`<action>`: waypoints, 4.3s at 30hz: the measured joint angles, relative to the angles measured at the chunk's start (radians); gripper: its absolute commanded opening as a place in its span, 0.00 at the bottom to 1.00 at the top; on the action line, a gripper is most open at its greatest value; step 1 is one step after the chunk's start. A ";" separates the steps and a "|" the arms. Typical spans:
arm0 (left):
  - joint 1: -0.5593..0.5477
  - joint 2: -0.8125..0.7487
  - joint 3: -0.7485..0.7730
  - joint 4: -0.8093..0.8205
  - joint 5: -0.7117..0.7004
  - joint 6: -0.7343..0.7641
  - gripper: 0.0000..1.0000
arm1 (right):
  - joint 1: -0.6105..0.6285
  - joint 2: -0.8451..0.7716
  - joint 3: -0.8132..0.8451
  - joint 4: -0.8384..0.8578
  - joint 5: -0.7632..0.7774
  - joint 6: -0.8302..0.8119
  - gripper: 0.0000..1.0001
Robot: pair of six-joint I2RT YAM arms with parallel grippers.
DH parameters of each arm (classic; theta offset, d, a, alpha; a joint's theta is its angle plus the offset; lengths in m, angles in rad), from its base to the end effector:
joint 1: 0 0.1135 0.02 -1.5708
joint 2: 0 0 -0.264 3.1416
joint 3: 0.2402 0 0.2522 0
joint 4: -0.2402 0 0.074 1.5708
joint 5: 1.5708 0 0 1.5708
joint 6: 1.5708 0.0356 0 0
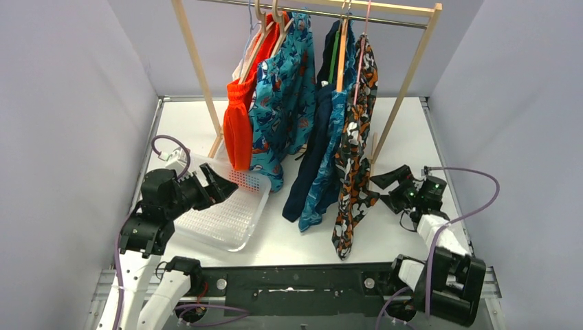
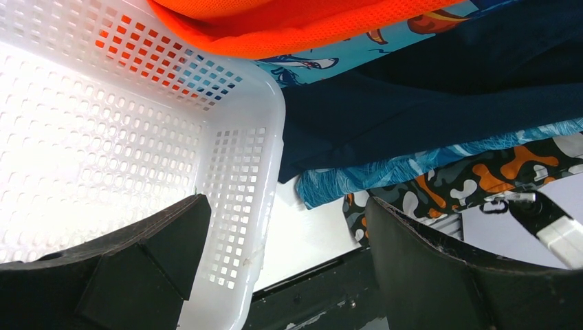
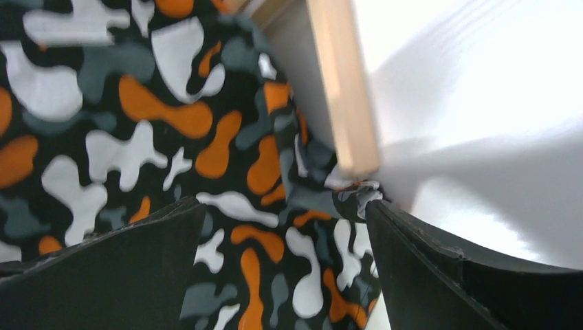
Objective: Remove the shorts from the hanger
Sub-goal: Move the clothes rod to the center of the board, then move the basket to the center of the board.
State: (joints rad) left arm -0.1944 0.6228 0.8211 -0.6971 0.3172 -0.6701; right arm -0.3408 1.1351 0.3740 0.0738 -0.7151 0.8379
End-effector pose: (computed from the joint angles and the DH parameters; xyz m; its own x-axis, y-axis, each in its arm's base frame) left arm 0.1240 -0.0357 0.3230 -0.6488 -0.4737 -0.5956 0.0630 0.7466 -0.6623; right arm 0.2013 -0.0466 0.1633 -0.5675 0.7967 -0.2079 0.2937 0.4318 0.8528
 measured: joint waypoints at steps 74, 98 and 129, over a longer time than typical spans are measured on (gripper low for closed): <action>-0.486 0.517 -0.009 -0.031 -0.538 -0.089 0.58 | 0.034 -0.275 0.551 -0.698 0.401 -0.235 0.98; -0.301 0.249 -0.015 -0.090 -0.411 -0.027 0.76 | 0.035 -0.375 0.680 -0.946 0.295 -0.301 0.98; -0.406 0.256 -0.122 0.063 -0.291 -0.148 0.75 | 0.076 -0.445 0.624 -1.054 0.314 -0.307 0.98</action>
State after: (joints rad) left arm -0.6003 0.8787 0.6991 -0.6342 0.0261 -0.8177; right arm -0.2646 0.6899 0.9985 -0.9806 -0.4007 0.5312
